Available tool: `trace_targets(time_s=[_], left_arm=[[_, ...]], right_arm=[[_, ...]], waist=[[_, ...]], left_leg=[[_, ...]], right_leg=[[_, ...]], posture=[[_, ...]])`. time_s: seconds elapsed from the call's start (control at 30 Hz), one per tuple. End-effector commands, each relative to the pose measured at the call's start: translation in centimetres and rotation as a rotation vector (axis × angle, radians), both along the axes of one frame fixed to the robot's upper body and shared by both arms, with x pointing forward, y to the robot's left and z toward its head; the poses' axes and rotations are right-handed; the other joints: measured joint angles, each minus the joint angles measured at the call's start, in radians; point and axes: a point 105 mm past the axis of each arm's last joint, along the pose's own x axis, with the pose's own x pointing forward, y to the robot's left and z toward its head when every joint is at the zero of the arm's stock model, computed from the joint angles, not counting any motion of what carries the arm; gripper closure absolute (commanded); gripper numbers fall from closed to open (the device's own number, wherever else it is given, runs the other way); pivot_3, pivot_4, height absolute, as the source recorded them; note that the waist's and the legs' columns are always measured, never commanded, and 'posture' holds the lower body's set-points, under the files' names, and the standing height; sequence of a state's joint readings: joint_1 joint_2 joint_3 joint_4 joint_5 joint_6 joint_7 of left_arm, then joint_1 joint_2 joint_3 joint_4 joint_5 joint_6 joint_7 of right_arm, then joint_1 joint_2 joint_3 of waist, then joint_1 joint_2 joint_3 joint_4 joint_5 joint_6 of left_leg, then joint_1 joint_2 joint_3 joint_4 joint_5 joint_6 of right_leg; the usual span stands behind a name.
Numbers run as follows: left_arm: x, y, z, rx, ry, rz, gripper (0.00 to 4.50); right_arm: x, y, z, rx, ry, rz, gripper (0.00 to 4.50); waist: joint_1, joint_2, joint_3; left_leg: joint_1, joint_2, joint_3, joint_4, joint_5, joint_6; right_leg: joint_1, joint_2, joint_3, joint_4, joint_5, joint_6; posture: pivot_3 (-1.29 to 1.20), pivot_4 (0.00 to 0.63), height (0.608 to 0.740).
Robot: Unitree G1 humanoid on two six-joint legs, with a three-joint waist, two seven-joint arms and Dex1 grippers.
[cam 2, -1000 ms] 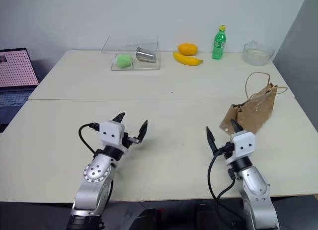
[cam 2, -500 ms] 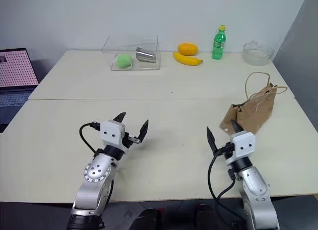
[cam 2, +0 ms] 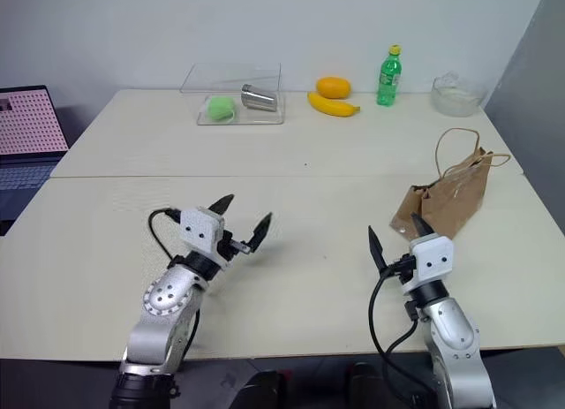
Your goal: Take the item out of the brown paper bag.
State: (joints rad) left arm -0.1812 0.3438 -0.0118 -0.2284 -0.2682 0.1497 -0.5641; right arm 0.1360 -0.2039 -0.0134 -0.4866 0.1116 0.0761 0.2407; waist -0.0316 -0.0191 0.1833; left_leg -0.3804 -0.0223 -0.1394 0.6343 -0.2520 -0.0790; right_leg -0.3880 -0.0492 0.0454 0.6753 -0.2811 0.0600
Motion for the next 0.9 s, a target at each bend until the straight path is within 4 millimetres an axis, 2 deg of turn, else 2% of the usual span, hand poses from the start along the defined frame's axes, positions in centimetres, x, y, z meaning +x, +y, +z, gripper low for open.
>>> trace_targets(time_s=[0.03,0.2,0.3,0.43,0.63,0.77,0.9], left_arm=[[-0.4,-1.3,3.2,-0.022,-0.033,-0.176,0.02],[-0.1,-2.4,5.7,-0.003,-0.035,-0.335,0.02],[-0.2,-3.3,6.6,0.002,-0.036,-0.406,0.02],[-0.5,-4.1,7.2,0.021,-0.036,-0.472,0.02],[-0.3,-4.2,7.9,0.026,-0.049,-0.485,0.02],[-1.0,-4.0,8.5,0.043,-0.027,-0.552,0.02],[-0.7,-3.3,9.3,0.070,-0.034,-0.564,0.02]], right_arm=[[-0.6,-0.1,2.8,0.011,-0.095,-0.026,0.00],[-0.8,-1.7,5.7,0.022,-0.177,-0.165,0.00],[-0.1,-3.1,7.0,0.028,-0.172,-0.307,0.00],[1.7,-4.8,7.1,0.077,-0.064,-0.456,0.00],[3.7,-5.8,7.8,0.147,0.022,-0.488,0.00],[5.1,-5.4,7.4,0.157,0.086,-0.457,0.00],[6.4,-4.9,7.3,0.175,0.111,-0.440,0.00]], waist=[[0.000,0.000,0.000],[0.000,0.000,0.000],[-0.002,0.000,0.000],[-0.002,0.000,0.000],[-0.002,0.000,0.000],[-0.003,0.000,0.000],[-0.005,0.001,0.001]], left_leg=[[0.000,0.000,0.000,0.000,0.000,0.000],[0.000,0.000,0.000,0.000,0.000,0.000],[0.000,0.000,0.000,0.000,0.000,0.000],[0.000,0.001,0.000,-0.001,0.000,0.000],[0.000,0.000,0.000,-0.004,0.000,0.000],[0.000,0.000,0.000,-0.005,0.000,0.000],[0.000,0.000,0.000,-0.005,0.000,0.000]], right_leg=[[0.000,0.000,0.000,0.000,0.000,0.000],[0.000,0.000,0.000,0.000,0.000,0.000],[0.000,0.000,0.000,0.000,0.000,0.000],[-0.001,0.001,0.000,0.000,0.000,0.000],[-0.001,0.001,0.001,-0.001,0.000,0.000],[-0.002,0.001,0.001,-0.001,0.000,-0.001],[-0.002,0.001,0.001,-0.001,0.000,-0.001]], posture=[[0.00,0.150,0.740],[0.00,0.150,0.740],[0.00,0.150,0.740],[0.00,0.150,0.740],[0.00,0.150,0.740],[0.00,0.150,0.740],[0.00,0.150,0.740]])
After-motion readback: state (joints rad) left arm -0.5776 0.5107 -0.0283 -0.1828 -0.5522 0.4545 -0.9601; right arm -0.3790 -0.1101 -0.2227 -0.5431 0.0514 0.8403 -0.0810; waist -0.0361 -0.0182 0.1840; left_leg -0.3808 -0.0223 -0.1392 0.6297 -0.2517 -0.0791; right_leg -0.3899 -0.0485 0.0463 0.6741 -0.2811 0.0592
